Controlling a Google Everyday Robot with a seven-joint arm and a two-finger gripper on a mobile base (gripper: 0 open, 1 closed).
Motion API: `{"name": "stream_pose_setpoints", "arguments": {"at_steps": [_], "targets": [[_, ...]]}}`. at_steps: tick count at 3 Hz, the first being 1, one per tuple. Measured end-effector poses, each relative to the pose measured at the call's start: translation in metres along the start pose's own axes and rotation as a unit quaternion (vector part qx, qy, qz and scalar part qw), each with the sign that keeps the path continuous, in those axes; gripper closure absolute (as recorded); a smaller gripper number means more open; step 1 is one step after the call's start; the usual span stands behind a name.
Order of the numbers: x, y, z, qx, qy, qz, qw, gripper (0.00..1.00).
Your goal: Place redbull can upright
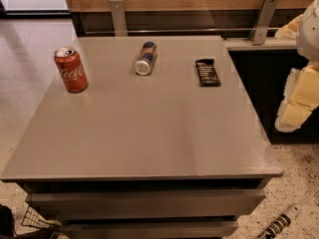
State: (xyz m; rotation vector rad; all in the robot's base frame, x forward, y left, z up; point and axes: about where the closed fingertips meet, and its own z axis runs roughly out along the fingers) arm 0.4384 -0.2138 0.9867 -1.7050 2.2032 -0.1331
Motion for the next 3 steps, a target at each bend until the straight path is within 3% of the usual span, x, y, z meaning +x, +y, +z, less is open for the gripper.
{"name": "stream_pose_setpoints", "arguments": {"at_steps": [1,2,3], "targets": [[0.000,0.000,0.000,0.000,0.000,0.000,1.0000,0.00],[-0.003,-0.024,-0.005,0.011,-0.003,0.018,0.9998,0.00],[-0.001,-0.090,0.000,0.036,-0.053,0.117,0.9911,0.00]]}}
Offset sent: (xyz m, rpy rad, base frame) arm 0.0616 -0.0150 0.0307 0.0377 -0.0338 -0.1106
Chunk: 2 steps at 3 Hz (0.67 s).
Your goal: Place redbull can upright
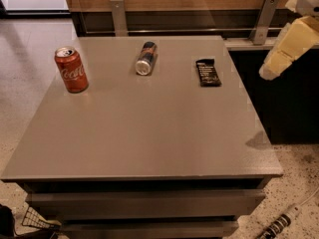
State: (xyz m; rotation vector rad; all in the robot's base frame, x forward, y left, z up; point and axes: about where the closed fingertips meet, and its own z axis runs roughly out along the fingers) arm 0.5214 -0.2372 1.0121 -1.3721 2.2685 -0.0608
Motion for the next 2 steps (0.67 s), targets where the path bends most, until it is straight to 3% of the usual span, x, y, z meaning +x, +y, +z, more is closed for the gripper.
{"name": "stream_pose_setpoints", "arguments": {"at_steps": [1,2], "targets": [[-0.011,-0.039,0.013,0.014,-0.048,0.075,0.9959,0.00],[-0.031,-0.066,0.054,0.005,-0.110,0.173,0.9787,0.00]]}}
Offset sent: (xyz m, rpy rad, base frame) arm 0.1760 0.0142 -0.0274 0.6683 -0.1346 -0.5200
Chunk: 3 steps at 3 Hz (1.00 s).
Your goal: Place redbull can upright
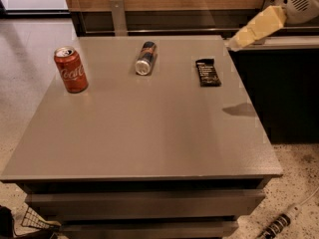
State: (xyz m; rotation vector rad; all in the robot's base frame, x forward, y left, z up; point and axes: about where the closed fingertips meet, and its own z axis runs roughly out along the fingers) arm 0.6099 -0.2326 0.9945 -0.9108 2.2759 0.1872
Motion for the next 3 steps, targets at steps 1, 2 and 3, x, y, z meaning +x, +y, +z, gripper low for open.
{"name": "stream_pose_setpoints", "arguments": {"at_steps": [1,2,3], "targets": [[-0.0303,-0.0165,0.0452,0.000,-0.052,0.098,0.9938,0.00],[-0.0375,-0.0197,0.0532,0.001,-0.064,0.129,0.9896,0.00],[-0.0375,-0.0197,0.0532,0.001,-0.064,0.129,0.9896,0.00]]}}
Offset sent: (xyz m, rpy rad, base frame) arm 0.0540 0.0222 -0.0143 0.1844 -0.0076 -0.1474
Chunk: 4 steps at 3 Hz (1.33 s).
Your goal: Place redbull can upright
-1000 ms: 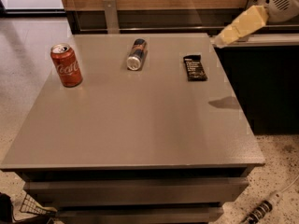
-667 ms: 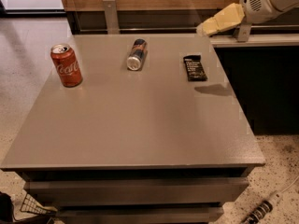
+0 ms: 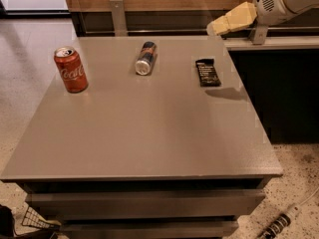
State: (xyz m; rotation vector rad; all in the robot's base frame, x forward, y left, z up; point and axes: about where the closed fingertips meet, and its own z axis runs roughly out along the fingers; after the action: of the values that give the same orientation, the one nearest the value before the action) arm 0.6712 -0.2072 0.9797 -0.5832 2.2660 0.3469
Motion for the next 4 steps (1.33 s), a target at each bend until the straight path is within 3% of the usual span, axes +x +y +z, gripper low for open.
{"name": "stream_pose_setpoints", "arguments": {"at_steps": [1,2,3,4], "targets": [[-0.010,-0.005,0.010,0.004,0.002,0.019,0.9998,0.00],[-0.032,-0.015,0.049,0.004,0.000,0.069,0.9976,0.00],[-0.051,-0.019,0.093,0.020,0.010,0.121,0.9924,0.00],[-0.065,-0.011,0.130,0.034,0.030,0.147,0.9881,0.00]]}}
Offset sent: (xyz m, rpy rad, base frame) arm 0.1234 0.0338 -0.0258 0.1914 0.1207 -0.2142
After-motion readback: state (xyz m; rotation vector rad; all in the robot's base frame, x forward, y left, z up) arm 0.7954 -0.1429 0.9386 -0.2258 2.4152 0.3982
